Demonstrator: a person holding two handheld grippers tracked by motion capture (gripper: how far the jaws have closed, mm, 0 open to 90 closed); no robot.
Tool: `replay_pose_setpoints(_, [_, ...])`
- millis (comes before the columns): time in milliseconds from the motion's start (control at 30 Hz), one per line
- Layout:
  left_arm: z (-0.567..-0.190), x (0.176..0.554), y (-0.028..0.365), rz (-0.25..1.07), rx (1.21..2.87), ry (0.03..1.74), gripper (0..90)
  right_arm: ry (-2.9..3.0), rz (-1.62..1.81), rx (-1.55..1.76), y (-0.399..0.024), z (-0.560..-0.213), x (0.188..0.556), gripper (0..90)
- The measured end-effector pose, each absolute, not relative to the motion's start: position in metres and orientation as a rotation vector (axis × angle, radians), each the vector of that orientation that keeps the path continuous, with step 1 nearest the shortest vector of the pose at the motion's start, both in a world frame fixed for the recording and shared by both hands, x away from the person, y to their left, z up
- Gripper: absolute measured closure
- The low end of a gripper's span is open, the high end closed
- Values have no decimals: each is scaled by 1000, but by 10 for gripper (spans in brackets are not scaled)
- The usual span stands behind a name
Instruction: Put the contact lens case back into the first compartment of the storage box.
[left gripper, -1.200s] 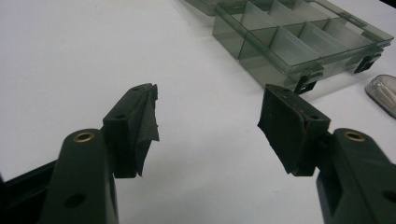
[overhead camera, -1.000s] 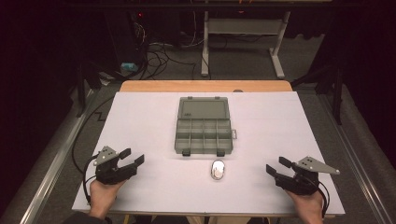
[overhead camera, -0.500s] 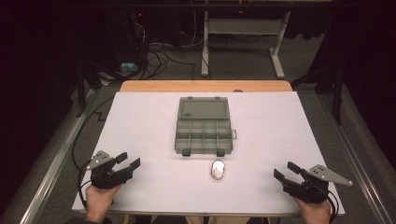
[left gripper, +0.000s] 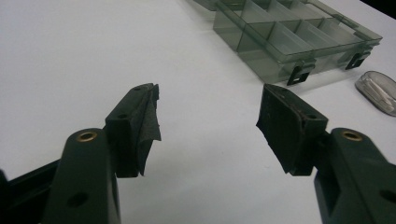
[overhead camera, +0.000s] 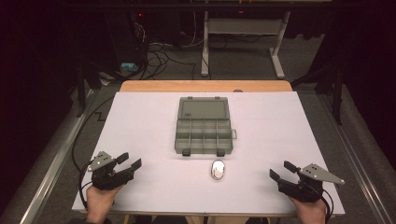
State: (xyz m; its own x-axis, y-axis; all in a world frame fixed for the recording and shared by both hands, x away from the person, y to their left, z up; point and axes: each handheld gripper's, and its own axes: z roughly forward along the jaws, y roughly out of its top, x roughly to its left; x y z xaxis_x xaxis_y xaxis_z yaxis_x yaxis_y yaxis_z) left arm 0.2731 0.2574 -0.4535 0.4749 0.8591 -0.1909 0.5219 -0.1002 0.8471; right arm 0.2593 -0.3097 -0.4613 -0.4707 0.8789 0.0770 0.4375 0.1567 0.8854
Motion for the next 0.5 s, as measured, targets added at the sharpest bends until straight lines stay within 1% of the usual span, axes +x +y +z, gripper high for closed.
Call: replay_pose_setpoints(500, [-446, 276, 237, 466, 1798, 1110, 367, 1966, 1271, 1266, -311, -462, 257, 321])
